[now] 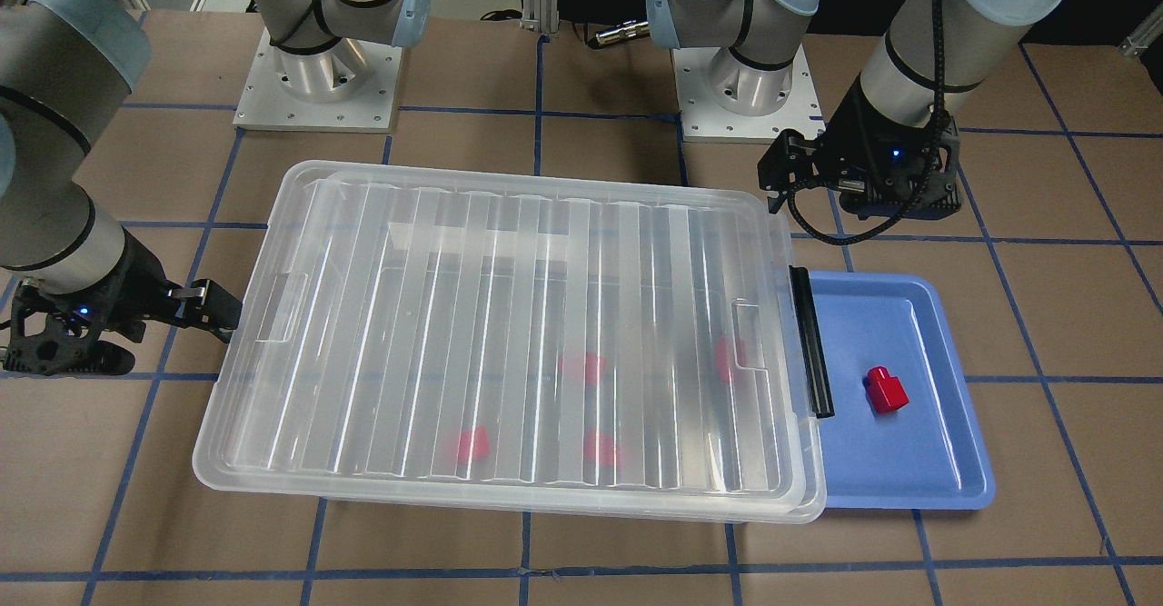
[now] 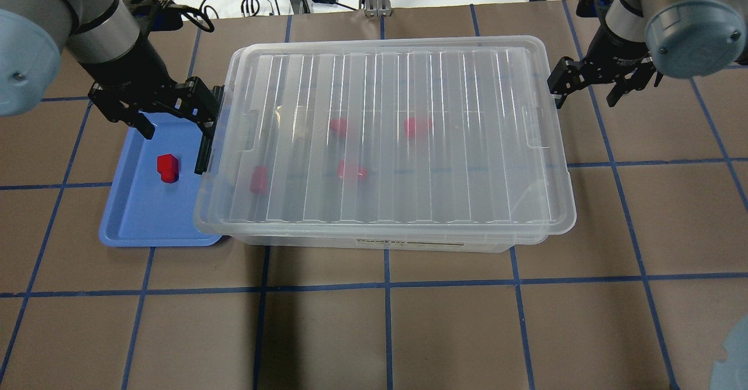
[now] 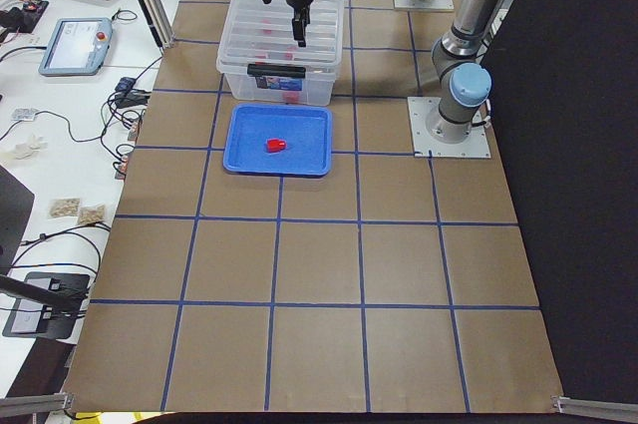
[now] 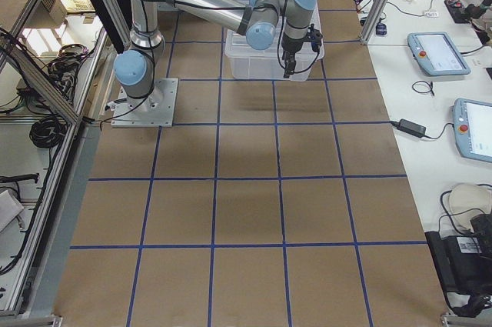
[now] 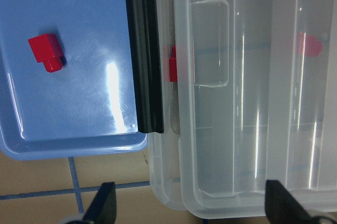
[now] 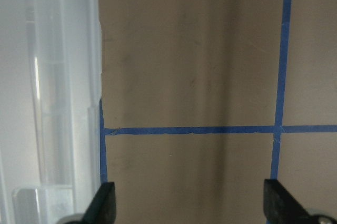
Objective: Place red block in blue tray from box
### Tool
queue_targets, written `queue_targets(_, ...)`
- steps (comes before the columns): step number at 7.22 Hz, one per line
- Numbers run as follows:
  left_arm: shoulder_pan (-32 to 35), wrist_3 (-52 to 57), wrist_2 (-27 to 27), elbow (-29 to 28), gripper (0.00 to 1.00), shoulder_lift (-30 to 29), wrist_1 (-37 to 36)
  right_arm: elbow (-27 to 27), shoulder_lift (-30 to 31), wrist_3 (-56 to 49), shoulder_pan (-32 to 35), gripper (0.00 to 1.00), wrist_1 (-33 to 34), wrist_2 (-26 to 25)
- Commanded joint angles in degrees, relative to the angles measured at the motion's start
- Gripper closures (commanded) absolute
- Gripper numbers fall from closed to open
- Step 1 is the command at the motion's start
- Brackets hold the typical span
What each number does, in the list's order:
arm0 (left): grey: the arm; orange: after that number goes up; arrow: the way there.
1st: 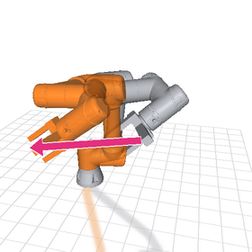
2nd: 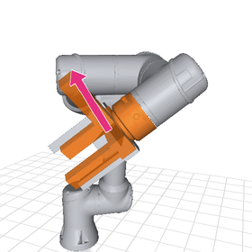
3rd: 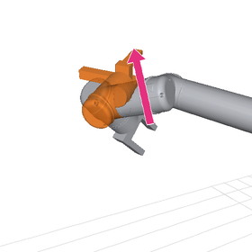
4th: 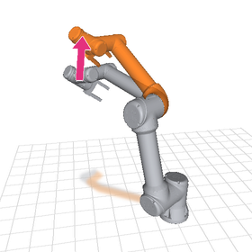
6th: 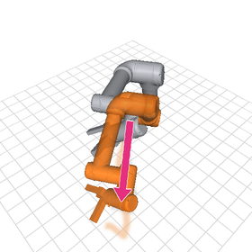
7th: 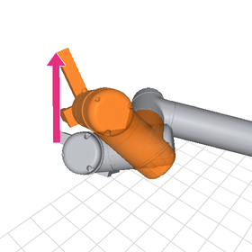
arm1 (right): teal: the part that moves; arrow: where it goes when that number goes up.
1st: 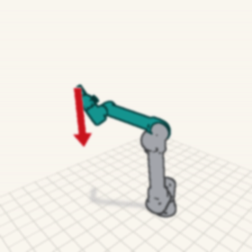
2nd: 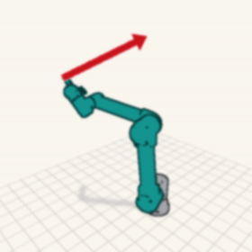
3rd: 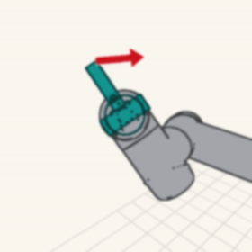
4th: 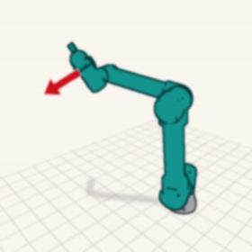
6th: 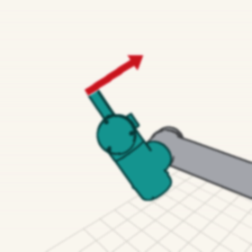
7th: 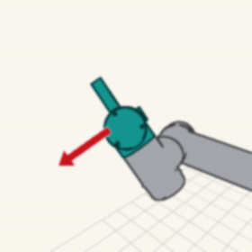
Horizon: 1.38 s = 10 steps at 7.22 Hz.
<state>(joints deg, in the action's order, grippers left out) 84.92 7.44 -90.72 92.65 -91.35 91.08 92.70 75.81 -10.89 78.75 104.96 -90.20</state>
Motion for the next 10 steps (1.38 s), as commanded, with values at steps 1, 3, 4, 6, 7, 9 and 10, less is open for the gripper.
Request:
queue_targets(1,1.12,-2.26,-0.77,-0.01,0.00,-0.14,-0.20,-3.21,3.96,0.16,0.00,0.00,-1.93,-0.67)
queue_targets(3,1.12,-2.17,-0.51,-0.45,0.00,0.12,-0.12,-4.37,10.46,0.34,0.00,0.00,-8.52,-0.24)
queue_targets(4,1.12,-2.17,-0.51,-0.45,0.00,-0.14,-0.12,-4.37,13.63,0.34,0.00,0.00,-10.54,-0.15)
queue_targets(6,1.12,-2.17,-0.51,-0.45,0.00,0.39,-0.12,-4.02,16.29,0.51,0.17,0.00,-14.16,-0.06)
queue_targets(7,1.12,-2.08,-0.86,-0.45,0.00,0.47,-0.12,-4.11,16.21,3.56,1.92,0.00,-13.99,0.11)
queue_targets(9,1.12,-2.08,-0.95,-0.36,0.00,0.47,-0.12,-4.28,15.07,16.29,11.47,0.00,-12.77,-0.68)
queue_targets(10,1.12,-2.00,-1.04,-0.36,0.00,0.56,-0.12,-4.20,14.63,17.12,13.69,0.00,-11.37,-0.76)
